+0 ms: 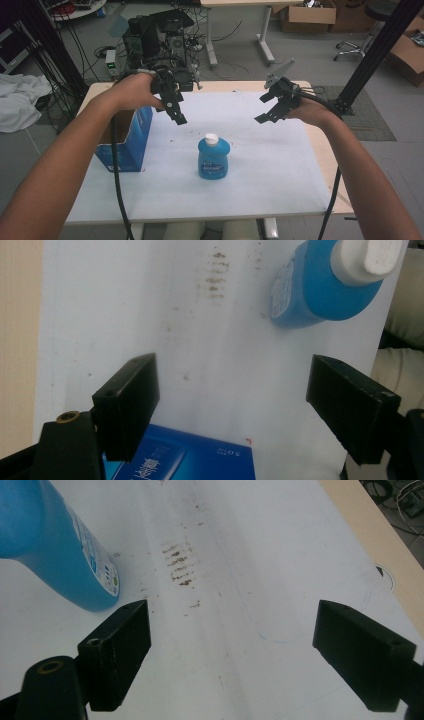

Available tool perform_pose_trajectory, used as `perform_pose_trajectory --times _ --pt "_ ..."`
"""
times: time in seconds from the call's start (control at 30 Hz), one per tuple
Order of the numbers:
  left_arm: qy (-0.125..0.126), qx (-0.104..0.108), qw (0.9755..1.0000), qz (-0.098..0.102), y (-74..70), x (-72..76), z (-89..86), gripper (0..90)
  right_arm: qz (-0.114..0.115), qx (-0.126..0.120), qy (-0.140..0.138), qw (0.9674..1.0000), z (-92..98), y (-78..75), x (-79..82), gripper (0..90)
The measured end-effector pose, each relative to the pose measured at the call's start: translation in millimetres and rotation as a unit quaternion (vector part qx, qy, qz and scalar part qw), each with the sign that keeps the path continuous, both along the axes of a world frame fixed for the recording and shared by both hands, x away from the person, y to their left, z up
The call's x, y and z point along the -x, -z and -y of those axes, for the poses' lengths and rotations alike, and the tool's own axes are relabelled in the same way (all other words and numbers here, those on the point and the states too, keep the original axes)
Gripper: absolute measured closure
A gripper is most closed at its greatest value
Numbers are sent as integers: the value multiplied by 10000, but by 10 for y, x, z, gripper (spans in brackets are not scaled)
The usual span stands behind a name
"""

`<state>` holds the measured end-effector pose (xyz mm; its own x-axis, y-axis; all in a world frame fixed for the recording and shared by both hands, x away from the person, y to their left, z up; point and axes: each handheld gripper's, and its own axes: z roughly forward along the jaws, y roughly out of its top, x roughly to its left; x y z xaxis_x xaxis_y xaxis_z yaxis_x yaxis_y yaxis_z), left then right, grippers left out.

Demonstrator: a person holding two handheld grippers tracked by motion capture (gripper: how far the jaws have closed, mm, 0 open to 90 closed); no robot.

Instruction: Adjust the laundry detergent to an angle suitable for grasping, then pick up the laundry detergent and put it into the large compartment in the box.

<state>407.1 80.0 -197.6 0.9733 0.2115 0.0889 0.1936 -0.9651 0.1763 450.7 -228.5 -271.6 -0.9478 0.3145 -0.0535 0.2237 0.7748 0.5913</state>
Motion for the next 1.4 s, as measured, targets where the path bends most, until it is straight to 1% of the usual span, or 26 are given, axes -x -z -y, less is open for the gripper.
perform_pose_trajectory --times 0.13,0.17,0.47,0.5,0.57,0.7,0.83,1.07,1.17,1.23,1.33,1.4 --pt "-16 47 10000 -7 13 2 13 220 25 -46 16 10000 13 -12 2 154" --pt "4 18 10000 -8 10 -2 15 220 23 -45 33 10000 15 -14 2 154" --pt "15 17 10000 -3 -3 26 27 217 35 -28 66 10000 27 -15 16 154" --pt "-8 56 10000 -1 1 36 27 215 38 -29 64 10000 27 -15 17 153" --pt "47 18 10000 1 -13 41 27 215 25 -44 53 10000 27 -14 23 153" --pt "56 132 9999 5 -40 88 53 210 12 -41 37 10000 18 -13 33 153" --pt "182 182 9997 32 -68 140 106 209 28 -47 26 10000 11 -15 34 153" --pt "392 137 9991 31 -81 231 210 204 36 -66 11 10000 -4 -20 50 153" --pt "470 186 9987 14 -92 276 252 203 44 -67 -7 10000 -1 -25 56 153" --pt "514 269 9983 -4 -97 302 274 203 40 -79 9 10000 -3 -30 64 152" --pt "609 256 9978 1 -107 324 305 202 62 -79 -22 9999 -6 -34 68 153" --pt "631 246 9977 -14 -103 352 334 201 61 -87 -16 9999 -8 -34 72 153"
